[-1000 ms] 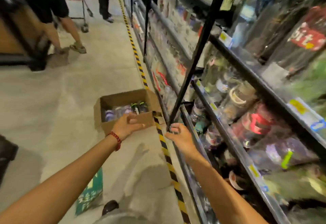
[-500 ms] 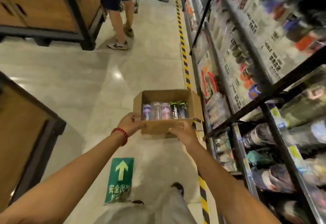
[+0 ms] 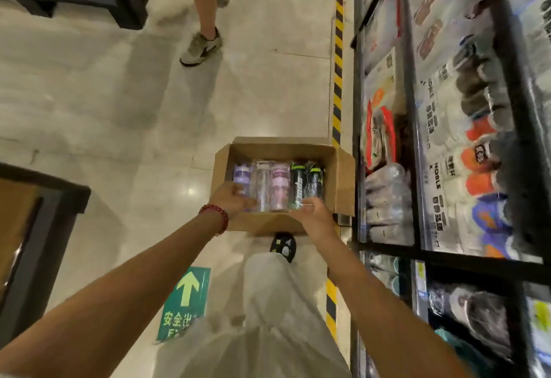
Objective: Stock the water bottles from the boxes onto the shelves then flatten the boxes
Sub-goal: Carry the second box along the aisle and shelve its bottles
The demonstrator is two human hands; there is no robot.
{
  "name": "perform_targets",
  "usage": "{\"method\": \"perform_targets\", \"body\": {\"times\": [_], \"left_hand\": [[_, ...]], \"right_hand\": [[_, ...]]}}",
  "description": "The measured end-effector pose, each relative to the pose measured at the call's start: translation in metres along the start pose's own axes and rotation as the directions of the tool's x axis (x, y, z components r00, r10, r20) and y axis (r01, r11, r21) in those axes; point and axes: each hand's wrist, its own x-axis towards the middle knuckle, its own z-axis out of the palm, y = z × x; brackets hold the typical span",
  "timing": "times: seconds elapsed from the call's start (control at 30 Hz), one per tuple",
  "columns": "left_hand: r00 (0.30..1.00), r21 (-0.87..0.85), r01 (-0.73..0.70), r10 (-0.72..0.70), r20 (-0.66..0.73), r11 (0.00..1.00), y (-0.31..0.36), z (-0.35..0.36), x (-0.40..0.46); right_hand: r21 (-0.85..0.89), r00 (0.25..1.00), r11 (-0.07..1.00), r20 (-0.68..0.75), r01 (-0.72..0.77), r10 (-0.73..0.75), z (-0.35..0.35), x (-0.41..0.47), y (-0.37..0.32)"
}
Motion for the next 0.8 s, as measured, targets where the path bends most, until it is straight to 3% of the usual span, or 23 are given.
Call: {"method": "perform_targets", "body": {"times": [0.2, 0.43, 0.53, 0.8], "left_hand": [[0.997, 0.002, 0.072, -0.072, 0.017, 0.997, 0.042, 0.045, 0.109], [0.967, 0.085, 0.237, -0.243, 0.077, 0.968, -0.01, 0.101, 0.246], [0.94, 0.039, 0.306, -0.309, 0.144, 0.951, -0.04, 0.136, 0.305], [0.964, 0.232, 0.188, -0.224, 0.141, 0.954, -0.117, 0.227, 0.426]], "right_hand": [[-0.084, 0.997, 0.994, -0.006, -0.071, 0.071, -0.035, 0.121, -0.003], [-0.153, 0.99, 0.979, 0.029, -0.132, 0.138, -0.017, 0.264, 0.066], [-0.171, 0.986, 0.971, 0.002, -0.164, 0.167, -0.005, 0.322, 0.113], [-0.312, 0.991, 0.941, -0.059, -0.132, 0.12, 0.014, 0.443, 0.211]]}}
